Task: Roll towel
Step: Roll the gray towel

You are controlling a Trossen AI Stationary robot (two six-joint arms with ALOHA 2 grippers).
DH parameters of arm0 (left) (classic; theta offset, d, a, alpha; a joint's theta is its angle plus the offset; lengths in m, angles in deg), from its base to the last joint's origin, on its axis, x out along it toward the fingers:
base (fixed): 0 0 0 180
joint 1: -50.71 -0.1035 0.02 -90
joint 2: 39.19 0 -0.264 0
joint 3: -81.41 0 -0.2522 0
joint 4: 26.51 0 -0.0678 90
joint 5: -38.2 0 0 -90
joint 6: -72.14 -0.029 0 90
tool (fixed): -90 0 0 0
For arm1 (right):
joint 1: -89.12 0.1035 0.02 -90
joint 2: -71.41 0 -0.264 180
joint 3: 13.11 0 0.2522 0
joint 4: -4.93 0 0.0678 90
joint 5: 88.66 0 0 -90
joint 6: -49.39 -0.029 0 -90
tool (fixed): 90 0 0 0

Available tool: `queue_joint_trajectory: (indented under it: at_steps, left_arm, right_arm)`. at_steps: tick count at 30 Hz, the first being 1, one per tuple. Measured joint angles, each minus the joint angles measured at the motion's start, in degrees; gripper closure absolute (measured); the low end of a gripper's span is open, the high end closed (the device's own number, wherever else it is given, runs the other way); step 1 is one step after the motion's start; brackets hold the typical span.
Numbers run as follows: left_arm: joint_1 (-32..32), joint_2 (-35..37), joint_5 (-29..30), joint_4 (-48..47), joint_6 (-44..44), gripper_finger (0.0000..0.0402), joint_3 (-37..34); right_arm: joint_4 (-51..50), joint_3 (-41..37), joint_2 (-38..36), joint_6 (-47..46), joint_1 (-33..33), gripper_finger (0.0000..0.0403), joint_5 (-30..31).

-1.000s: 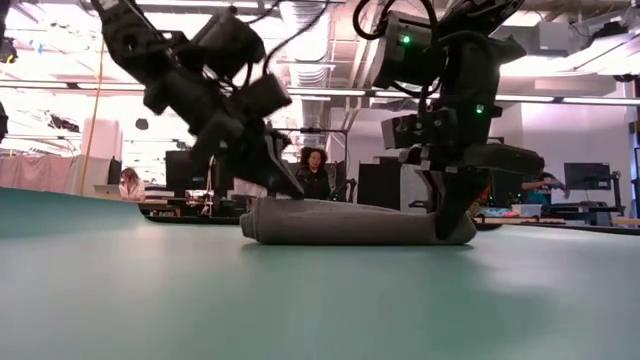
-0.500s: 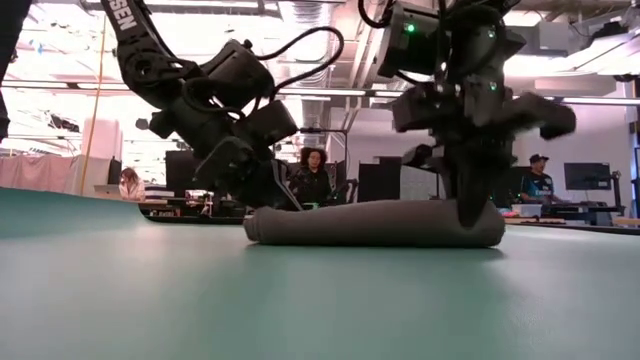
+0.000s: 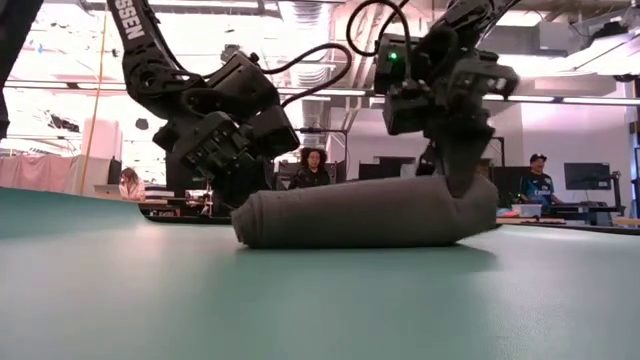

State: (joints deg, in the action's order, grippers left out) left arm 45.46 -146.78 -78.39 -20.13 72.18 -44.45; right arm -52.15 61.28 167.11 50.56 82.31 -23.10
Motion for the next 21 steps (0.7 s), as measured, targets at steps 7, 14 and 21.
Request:
queue_joint_trajectory:
  at_steps: [7, 14, 21]
  left_arm:
    - [0.3, -0.2, -1.2, 1.2, 2.0, 0.0401, -0.3]
    - [0.2, -0.3, -4.4, 1.7, 4.1, 0.0401, -0.3]
    - [0.2, -0.3, -5.6, 1.7, 5.5, 0.0401, -0.3]
  right_arm:
    - [0.4, 0.4, -0.7, -3.7, -7.1, 0.0372, -1.8]
    - [3.5, 0.2, -0.6, -8.5, -11.5, 0.0372, -1.5]
    - [7.4, 0.3, 2.7, -16.0, -12.8, 0.0372, 0.4]
